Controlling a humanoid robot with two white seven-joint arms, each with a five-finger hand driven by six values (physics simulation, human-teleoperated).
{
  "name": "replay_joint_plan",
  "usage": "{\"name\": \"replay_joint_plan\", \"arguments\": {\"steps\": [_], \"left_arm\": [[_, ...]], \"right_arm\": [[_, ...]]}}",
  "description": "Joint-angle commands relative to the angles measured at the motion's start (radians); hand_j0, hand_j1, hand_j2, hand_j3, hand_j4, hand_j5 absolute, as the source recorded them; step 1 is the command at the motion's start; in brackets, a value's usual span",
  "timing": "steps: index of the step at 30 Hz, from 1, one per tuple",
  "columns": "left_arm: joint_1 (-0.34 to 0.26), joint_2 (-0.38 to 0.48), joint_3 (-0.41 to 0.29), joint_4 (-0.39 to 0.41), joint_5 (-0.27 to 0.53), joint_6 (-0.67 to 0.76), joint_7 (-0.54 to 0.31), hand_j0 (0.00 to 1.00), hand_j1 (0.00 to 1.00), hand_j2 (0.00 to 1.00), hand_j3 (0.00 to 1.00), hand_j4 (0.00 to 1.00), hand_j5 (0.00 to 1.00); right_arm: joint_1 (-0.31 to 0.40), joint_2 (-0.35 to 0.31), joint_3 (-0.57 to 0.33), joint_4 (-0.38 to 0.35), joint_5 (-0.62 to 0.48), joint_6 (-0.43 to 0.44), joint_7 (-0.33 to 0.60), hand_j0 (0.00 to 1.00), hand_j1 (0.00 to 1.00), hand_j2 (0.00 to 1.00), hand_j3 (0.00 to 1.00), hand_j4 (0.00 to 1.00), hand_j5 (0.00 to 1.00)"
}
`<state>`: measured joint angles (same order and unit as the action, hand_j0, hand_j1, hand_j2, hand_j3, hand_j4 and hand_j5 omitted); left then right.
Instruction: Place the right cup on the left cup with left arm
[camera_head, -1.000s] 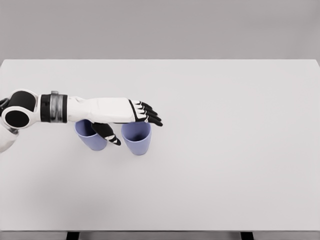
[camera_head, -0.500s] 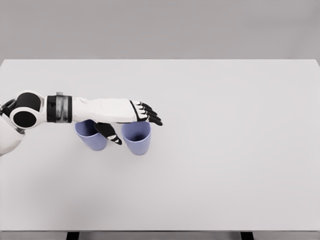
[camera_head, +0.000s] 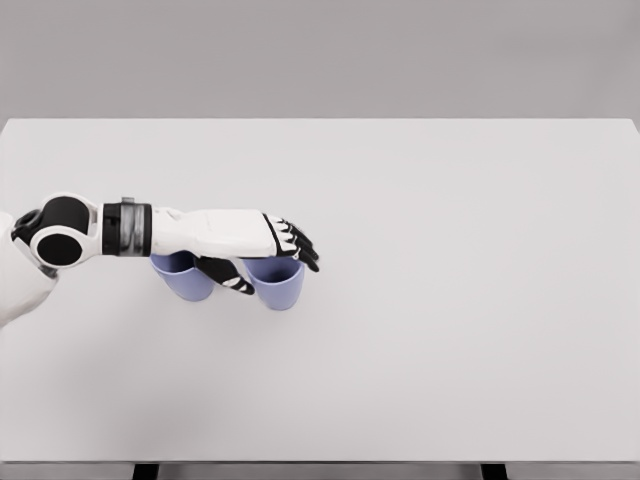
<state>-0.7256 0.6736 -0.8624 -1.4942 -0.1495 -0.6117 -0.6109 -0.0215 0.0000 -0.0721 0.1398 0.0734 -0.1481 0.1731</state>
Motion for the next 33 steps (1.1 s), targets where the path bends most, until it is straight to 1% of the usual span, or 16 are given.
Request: {"name": "replay_joint_plan", "arguments": {"steps": [1,4,7,10,12,13,14,16,18,21,26,27,29,30,33], "left_arm": [[0.002,0.000,0.000,0.000,0.001,0.001,0.000,0.64,0.64,0.64,0.64,0.64,0.64],[0.005,0.001,0.003,0.000,0.004,0.001,0.000,0.64,0.64,0.64,0.64,0.64,0.64],[0.005,0.004,0.010,-0.009,0.028,0.001,0.000,0.62,0.62,0.62,0.62,0.62,0.62],[-0.006,0.017,0.011,-0.032,0.103,0.001,0.000,0.55,0.55,0.55,0.55,0.55,0.55],[-0.015,0.029,0.013,-0.054,0.111,0.001,0.000,0.55,0.55,0.55,0.55,0.55,0.55],[-0.020,0.049,0.014,-0.072,0.128,0.001,0.000,0.55,0.55,0.55,0.55,0.55,0.55],[-0.021,0.072,0.033,-0.090,0.154,0.001,0.000,0.55,0.55,0.55,0.55,0.55,0.55],[-0.047,0.129,0.045,-0.129,0.195,0.001,0.000,0.55,0.55,0.55,0.55,0.55,0.55],[-0.074,0.165,0.045,-0.156,0.223,0.001,0.000,0.55,0.55,0.55,0.55,0.55,0.55],[-0.087,0.181,0.045,-0.187,0.252,0.001,0.000,0.55,0.55,0.55,0.55,0.55,0.55],[-0.135,0.250,0.045,-0.210,0.309,0.001,0.000,0.55,0.55,0.55,0.55,0.55,0.55],[-0.153,0.253,0.043,-0.210,0.321,0.001,0.000,0.55,0.55,0.55,0.55,0.55,0.55],[-0.178,0.291,0.043,-0.210,0.344,0.001,0.000,0.55,0.55,0.55,0.55,0.55,0.55],[-0.193,0.310,0.043,-0.209,0.352,0.001,0.000,0.55,0.55,0.55,0.55,0.55,0.55],[-0.213,0.351,0.043,-0.209,0.364,0.001,0.000,0.55,0.55,0.55,0.55,0.55,0.55]], "right_arm": [[0.000,0.000,0.000,0.000,0.000,0.001,0.000,1.00,1.00,1.00,1.00,1.00,1.00],[0.000,0.000,0.000,0.000,0.000,-0.001,0.000,1.00,1.00,1.00,1.00,1.00,1.00],[0.000,0.000,0.000,0.000,0.000,0.001,0.000,1.00,1.00,1.00,1.00,1.00,1.00],[0.000,0.000,0.000,0.000,0.000,-0.001,0.000,1.00,1.00,1.00,1.00,1.00,1.00],[0.000,0.000,0.000,0.000,0.000,-0.001,0.000,1.00,1.00,1.00,1.00,1.00,1.00],[0.000,0.000,0.000,0.000,0.000,-0.001,0.000,1.00,1.00,1.00,1.00,1.00,1.00],[0.000,0.000,0.000,0.000,0.000,-0.001,0.000,1.00,1.00,1.00,1.00,1.00,1.00],[0.000,0.000,0.000,0.000,0.000,0.001,0.000,1.00,1.00,1.00,1.00,1.00,1.00],[0.000,0.000,0.000,0.001,0.000,-0.001,0.000,1.00,1.00,1.00,1.00,1.00,1.00],[0.000,0.000,0.000,0.000,0.002,0.001,0.000,1.00,1.00,1.00,1.00,1.00,1.00],[0.000,0.000,0.000,0.000,0.000,0.001,0.000,1.00,1.00,1.00,1.00,1.00,1.00],[0.000,0.000,0.000,0.000,0.000,0.001,0.000,1.00,1.00,1.00,1.00,1.00,1.00],[0.000,0.000,0.000,0.000,0.000,0.001,0.000,1.00,1.00,1.00,1.00,1.00,1.00],[0.000,0.000,0.000,0.000,0.000,0.001,0.000,1.00,1.00,1.00,1.00,1.00,1.00],[0.000,0.000,0.000,0.001,0.000,-0.001,0.000,1.00,1.00,1.00,1.00,1.00,1.00]]}}
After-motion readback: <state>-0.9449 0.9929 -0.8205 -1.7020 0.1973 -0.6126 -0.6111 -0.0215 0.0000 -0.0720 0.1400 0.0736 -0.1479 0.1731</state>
